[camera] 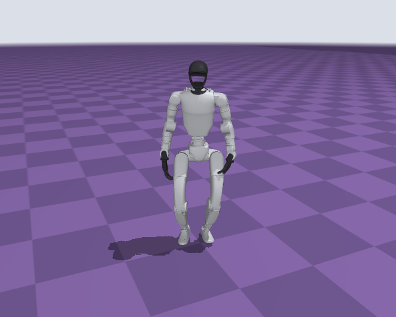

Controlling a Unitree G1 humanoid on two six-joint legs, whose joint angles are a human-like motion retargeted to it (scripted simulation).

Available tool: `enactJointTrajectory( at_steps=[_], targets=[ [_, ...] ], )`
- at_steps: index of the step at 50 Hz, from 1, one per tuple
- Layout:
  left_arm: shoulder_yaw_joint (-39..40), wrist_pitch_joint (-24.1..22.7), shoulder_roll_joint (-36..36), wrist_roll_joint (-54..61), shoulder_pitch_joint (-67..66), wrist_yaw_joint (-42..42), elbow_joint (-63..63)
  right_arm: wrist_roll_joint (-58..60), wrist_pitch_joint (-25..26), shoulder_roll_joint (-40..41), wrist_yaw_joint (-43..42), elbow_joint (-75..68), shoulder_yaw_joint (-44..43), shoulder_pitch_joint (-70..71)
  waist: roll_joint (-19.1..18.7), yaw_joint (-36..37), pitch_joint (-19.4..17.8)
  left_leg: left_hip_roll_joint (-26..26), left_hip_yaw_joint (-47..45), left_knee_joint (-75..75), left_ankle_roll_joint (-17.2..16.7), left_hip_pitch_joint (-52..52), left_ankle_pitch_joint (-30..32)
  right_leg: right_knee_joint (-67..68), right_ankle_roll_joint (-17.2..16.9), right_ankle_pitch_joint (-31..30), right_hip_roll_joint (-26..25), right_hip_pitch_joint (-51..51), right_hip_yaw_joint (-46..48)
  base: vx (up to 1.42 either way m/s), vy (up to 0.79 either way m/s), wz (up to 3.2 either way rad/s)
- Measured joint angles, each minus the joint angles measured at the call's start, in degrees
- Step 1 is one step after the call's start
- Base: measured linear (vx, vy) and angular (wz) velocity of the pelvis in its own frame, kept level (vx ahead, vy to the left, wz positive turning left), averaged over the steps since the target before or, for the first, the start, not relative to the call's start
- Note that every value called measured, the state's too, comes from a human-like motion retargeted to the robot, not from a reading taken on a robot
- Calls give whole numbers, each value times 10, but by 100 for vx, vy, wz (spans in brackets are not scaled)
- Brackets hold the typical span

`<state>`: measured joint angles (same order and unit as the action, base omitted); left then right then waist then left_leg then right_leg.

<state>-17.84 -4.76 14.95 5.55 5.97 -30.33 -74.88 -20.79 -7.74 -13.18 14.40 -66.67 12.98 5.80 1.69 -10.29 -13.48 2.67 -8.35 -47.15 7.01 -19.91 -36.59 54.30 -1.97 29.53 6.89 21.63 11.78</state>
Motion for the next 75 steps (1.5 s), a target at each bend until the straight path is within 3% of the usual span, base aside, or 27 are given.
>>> enactJointTrajectory(
  at_steps=[5,10,14,18,25,32,34,39,45,50,55,57,62,65,68,72,75],
  targets=[
    [11,-5,-1,-10,3,2,-10,22,-5,-1,-2,-6,13,16,-15,51,-8,-61,-9,-115,-1,-48,-21,-64,19,41,-35,-41,40,2,-2,-33],
    [14,13,-17,-26,-15,-35,-76,17,-15,-14,-5,-1,17,62,-36,95,-8,-116,-31,-128,-9,-63,22,-131,26,-11,-53,-73,96,8,1,-42],
    [5,26,-27,-34,-39,-55,-100,6,-13,-30,-11,11,22,70,-25,90,4,-92,-55,-49,-31,-30,93,-80,13,-92,-1,-52,122,11,6,7],
    [-16,29,-28,-37,-38,-48,-93,1,-12,-40,-26,-7,21,63,-13,67,4,-57,-71,-9,-34,2,98,14,19,-92,55,-3,131,11,8,56],
    [-35,11,-10,13,33,-8,-69,-38,15,-25,-36,-89,-27,28,-1,53,12,-23,-80,-4,-3,23,23,-62,-2,-77,82,48,226,14,5,45],
    [-41,12,3,51,134,10,-43,-91,36,-10,-24,-96,-82,-16,-12,70,-1,-33,-77,-103,25,1,-84,-13,58,-19,113,56,340,16,2,-2],
    [-44,11,2,65,162,13,-32,-104,36,-14,-22,-77,-93,-24,-16,65,-7,-23,-72,-93,21,12,-74,15,61,-31,129,59,334,23,0,22],
    [-43,3,8,75,185,23,3,-104,25,-24,-35,-35,-87,-30,-5,34,-2,25,-55,21,-8,84,4,48,34,-85,164,63,288,27,-4,12],
    [-26,-9,17,58,169,62,4,-71,10,-27,-72,-26,-68,-7,-6,32,8,27,-26,42,-41,140,35,-24,22,-53,113,22,263,31,-9,-46],
    [-11,4,15,23,120,72,-31,-15,16,-22,-84,-52,-48,29,-37,64,-5,-90,-32,-225,-55,69,73,-102,47,-7,7,-57,244,35,-3,-63],
    [7,16,1,-6,59,51,-81,20,15,-16,-91,-57,-27,69,-64,123,-21,-168,2,-298,-22,-27,-1,-236,43,-20,-97,-155,212,44,5,-89],
    [15,19,-10,-10,27,33,-96,26,12,-14,-91,-54,-17,80,-58,140,-22,-156,4,-232,-17,-52,-23,-255,36,-13,-99,-181,196,50,10,-78],
    [20,26,-35,-19,-44,-1,-99,31,4,-11,-86,-42,4,92,-27,156,-11,-86,-4,-39,-31,-80,8,-218,27,35,-53,-201,171,50,10,-38],
    [20,27,-43,-15,-61,-4,-90,37,3,-10,-85,-40,10,82,-28,155,-3,-79,-10,-39,-31,-76,23,-149,34,68,-28,-204,170,48,10,-14],
    [19,29,-40,-6,-58,1,-76,48,8,-14,-77,-44,12,68,-19,142,1,-57,-21,-45,-9,-46,10,-5,51,59,43,-189,181,47,12,-8],
    [5,29,-24,3,-20,26,-52,56,19,-25,-62,-53,11,54,16,101,-10,19,-39,-7,25,21,4,218,79,7,180,-116,146,44,16,29],
    [-2,22,-8,12,28,66,-34,56,21,-26,-61,-55,6,41,37,62,-14,64,-31,28,33,66,8,243,78,14,215,-52,117,42,10,70]
  ],
)
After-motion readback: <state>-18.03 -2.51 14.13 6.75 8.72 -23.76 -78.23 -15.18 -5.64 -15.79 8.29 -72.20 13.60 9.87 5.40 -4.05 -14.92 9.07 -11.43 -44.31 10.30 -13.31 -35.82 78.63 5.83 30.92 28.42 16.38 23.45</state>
